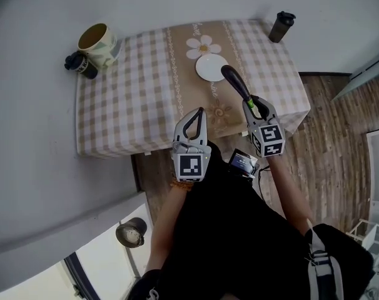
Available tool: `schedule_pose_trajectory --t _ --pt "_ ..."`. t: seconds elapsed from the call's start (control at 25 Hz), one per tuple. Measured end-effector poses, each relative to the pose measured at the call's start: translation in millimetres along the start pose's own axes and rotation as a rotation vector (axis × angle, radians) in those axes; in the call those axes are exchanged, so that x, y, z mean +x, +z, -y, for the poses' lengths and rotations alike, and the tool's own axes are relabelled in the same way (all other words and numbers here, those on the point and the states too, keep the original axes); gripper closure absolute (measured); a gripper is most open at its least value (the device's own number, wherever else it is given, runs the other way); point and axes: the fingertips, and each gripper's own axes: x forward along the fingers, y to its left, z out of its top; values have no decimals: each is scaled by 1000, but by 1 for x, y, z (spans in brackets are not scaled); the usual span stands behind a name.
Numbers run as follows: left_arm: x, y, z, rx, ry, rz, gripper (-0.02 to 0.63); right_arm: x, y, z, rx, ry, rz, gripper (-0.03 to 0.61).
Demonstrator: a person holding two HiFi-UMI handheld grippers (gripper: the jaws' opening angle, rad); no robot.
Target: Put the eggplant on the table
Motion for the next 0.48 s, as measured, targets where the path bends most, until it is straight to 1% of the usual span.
schedule_pose_trajectory --t 0.12,0.32,0.48 --pt "8 -7 -2 -7 2 -8 611 8 -8 1 -25 7 -18 465" --pt "19 -13 4 1 -3 -11 611 22 -21 12 -31 19 -50 465" --pt "20 -19 1 -14 20 -27 611 40 -15 19 -28 28 -46 465"
